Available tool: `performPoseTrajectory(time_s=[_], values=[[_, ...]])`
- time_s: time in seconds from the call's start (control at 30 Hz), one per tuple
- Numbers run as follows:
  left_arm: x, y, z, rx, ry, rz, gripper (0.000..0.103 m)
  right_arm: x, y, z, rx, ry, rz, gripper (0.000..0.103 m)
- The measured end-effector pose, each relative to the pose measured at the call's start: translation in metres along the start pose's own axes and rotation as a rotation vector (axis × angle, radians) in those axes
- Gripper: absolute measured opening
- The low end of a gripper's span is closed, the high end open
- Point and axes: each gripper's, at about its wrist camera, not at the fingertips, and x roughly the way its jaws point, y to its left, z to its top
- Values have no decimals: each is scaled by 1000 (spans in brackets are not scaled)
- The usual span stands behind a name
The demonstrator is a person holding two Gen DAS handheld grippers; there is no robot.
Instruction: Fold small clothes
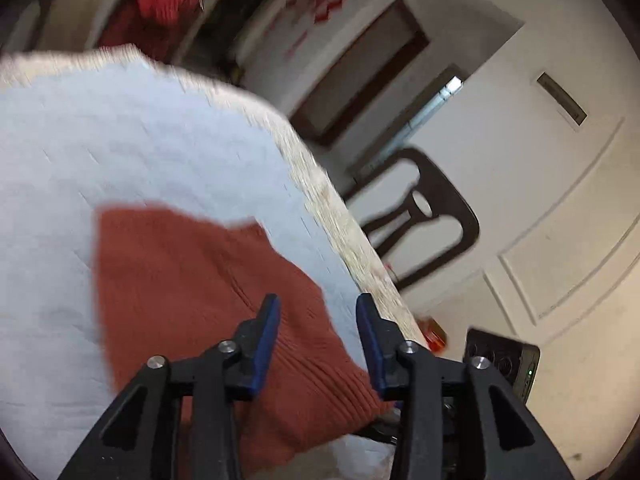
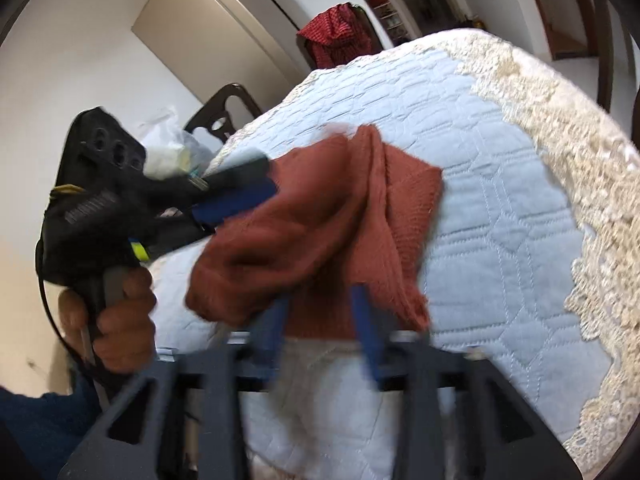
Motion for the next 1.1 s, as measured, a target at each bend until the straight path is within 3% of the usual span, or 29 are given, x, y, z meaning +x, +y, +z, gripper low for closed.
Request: performPoseTrajectory(time_s=[0.13, 0.27, 0.43, 0.6, 0.7, 0.73, 0.8, 0.9, 1.1], values=[[-19, 15, -1, 23, -47, 103, 43, -1, 2, -5, 10, 24, 109, 48], [-12, 31, -15, 16, -6, 161, 43, 0, 6, -6, 52, 16, 202, 54], [-6, 33, -29, 47, -10, 174, 43, 1, -4, 5, 166, -25, 246, 54], [0, 29, -33, 98, -5, 193, 43, 18, -26, 15, 371, -21, 284, 54], [3, 26, -39, 133, 0, 206, 43, 24, -33, 20, 424, -5, 226, 54], [4, 25, -40, 148, -2, 215, 43, 26, -33, 21, 413, 1, 199, 49], [6, 21, -41, 177, -3, 231, 43, 27, -32, 22, 380, 12, 153, 19], [8, 15, -39, 201, 0, 237, 43, 22, -27, 23, 312, 11, 113, 17], [17, 7, -44, 239, 9, 221, 43, -8, -17, 34, 163, -80, 80, 16]])
